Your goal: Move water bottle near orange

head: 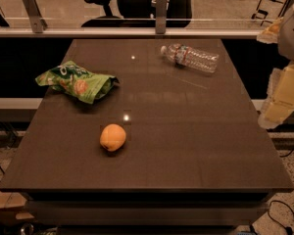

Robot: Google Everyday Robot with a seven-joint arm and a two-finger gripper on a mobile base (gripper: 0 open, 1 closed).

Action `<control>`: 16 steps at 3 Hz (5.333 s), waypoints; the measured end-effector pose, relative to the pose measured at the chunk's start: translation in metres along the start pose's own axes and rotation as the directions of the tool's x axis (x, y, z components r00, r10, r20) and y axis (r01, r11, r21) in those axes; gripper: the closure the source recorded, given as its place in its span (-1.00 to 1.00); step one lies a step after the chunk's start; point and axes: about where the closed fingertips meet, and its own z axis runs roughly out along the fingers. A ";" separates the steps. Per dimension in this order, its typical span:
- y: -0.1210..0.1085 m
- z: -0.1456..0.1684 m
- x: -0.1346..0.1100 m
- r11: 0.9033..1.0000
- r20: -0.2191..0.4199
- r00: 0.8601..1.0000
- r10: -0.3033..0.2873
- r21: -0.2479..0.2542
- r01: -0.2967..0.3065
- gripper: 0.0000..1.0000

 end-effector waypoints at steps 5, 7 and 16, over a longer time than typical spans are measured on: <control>-0.067 0.010 -0.016 0.999 0.050 0.998 -0.042 0.012 0.041 -1.00; -0.095 0.033 -0.030 1.000 0.111 0.994 -0.018 0.016 0.017 -1.00; -0.210 0.177 -0.064 0.995 -0.082 0.996 0.019 -0.097 -0.027 -1.00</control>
Offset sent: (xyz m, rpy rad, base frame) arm 0.0308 -0.0112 0.0104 -0.0244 0.0131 0.0270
